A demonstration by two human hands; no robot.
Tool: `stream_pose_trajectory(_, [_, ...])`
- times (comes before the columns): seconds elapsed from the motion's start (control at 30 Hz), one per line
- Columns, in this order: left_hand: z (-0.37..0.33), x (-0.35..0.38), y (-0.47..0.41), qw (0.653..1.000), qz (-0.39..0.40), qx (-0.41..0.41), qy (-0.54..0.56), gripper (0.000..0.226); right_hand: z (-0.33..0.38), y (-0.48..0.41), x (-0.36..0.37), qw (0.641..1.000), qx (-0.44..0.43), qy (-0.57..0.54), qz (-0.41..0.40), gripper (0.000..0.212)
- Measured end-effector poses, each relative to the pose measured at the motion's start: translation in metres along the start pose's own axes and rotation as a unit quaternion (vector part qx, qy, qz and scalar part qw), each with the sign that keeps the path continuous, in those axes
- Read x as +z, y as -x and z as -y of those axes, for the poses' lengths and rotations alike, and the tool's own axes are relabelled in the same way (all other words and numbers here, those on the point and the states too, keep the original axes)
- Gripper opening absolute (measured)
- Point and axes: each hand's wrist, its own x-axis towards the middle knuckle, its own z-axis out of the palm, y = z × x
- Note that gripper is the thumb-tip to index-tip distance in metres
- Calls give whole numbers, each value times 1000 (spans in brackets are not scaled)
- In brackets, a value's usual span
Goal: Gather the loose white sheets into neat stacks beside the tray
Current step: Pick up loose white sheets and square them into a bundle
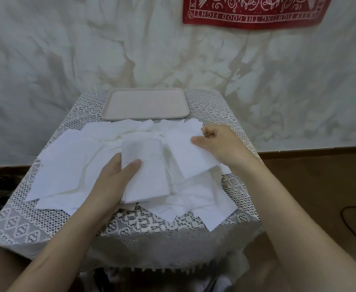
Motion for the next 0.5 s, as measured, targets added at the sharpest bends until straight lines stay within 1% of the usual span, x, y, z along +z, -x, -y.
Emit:
stream_pose_trajectory(0.07, [-1,0,1,1000,0,-2,4,19,-5,-6,9,996,3,90,-2,26])
stream_pose_trajectory(0.1, [-1,0,1,1000,0,-2,5,19,-8,-9,12,992,16,123,0,27])
stream_pose_trajectory(0.13, [-1,0,0,1000,0,-3,6,19,-10,-11,15,990,26,139,6,25])
stream_pose_trajectory(0.23, [0,0,0,1000,2,2,11,18,-11,-13,19,992,30,122,31,37])
stream_pose_trajectory(0.33, [1,-1,0,1000,5,6,10,19,-11,-9,17,992,28,117,40,25])
stream_pose_trajectory(0.43, [1,-1,1,1000,2,12,6,20,-14,0,2,993,37,105,28,14])
stream_pose_trajectory(0.5, [1,-2,1,1000,1,15,5,20,-19,10,-16,995,54,82,18,15])
